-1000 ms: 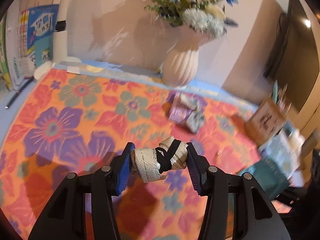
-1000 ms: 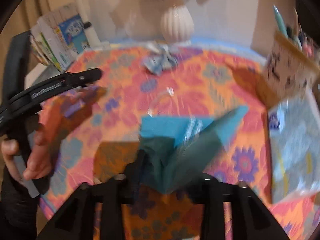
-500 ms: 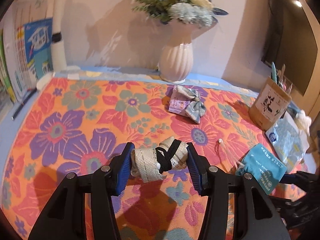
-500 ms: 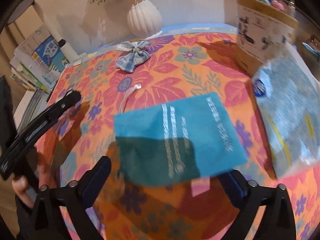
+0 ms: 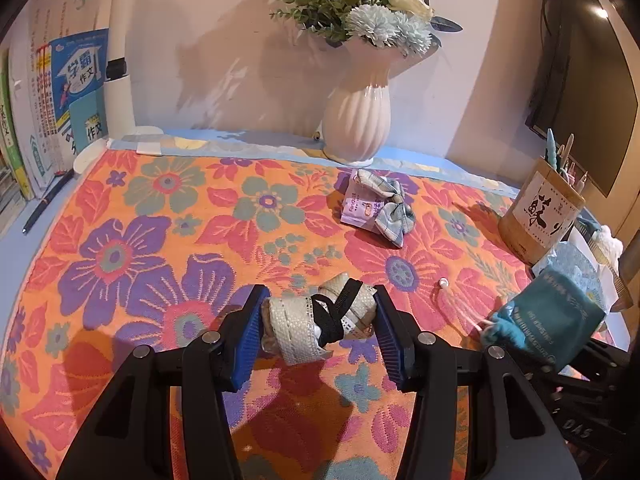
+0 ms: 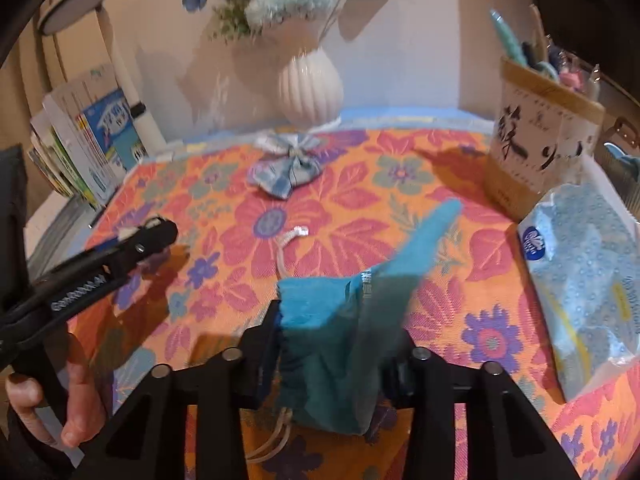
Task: Organize soft objects
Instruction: 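Carry the teal pouch to the glass bowl and release it with the right gripper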
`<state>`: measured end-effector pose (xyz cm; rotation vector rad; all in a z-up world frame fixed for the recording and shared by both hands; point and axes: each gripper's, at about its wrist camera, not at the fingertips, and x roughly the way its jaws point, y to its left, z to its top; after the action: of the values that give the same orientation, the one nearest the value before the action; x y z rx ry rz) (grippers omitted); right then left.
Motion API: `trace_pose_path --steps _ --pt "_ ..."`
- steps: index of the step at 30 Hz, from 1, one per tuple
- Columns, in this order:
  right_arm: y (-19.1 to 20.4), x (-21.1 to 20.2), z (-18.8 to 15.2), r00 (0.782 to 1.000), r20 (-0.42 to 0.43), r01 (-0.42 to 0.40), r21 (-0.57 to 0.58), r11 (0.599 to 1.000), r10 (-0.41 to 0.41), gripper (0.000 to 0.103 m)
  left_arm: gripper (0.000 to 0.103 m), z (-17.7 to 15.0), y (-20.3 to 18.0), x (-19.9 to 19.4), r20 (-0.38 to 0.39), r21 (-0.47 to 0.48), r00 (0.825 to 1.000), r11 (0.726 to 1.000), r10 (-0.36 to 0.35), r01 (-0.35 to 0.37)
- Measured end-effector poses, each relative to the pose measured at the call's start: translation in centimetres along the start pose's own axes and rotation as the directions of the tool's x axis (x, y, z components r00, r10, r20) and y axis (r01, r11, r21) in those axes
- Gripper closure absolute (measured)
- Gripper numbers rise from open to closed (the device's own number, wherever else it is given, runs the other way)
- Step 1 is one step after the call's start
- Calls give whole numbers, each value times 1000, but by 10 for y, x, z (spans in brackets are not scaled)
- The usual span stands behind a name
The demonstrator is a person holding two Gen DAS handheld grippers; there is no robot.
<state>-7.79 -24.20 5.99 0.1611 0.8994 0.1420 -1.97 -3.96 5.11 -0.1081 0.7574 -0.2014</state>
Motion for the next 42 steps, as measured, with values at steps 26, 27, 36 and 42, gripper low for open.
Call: trace_pose_path --steps 26,27,36,42 --pt "-165 -196 55 906 421 -88 269 959 -35 76 54 65 -175 -57 138 191 964 961 -226 198" --pt "-176 -203 57 900 431 -73 288 955 -61 76 54 72 -189 -56 131 206 957 951 -259 229" --pt "-290 -218 61 898 352 52 512 858 -264 76 54 105 -332 -17 -34 318 882 831 -471 456" --pt "-338 -172 58 961 196 44 592 805 -197 61 50 97 -382 27 -115 321 865 806 -488 497"
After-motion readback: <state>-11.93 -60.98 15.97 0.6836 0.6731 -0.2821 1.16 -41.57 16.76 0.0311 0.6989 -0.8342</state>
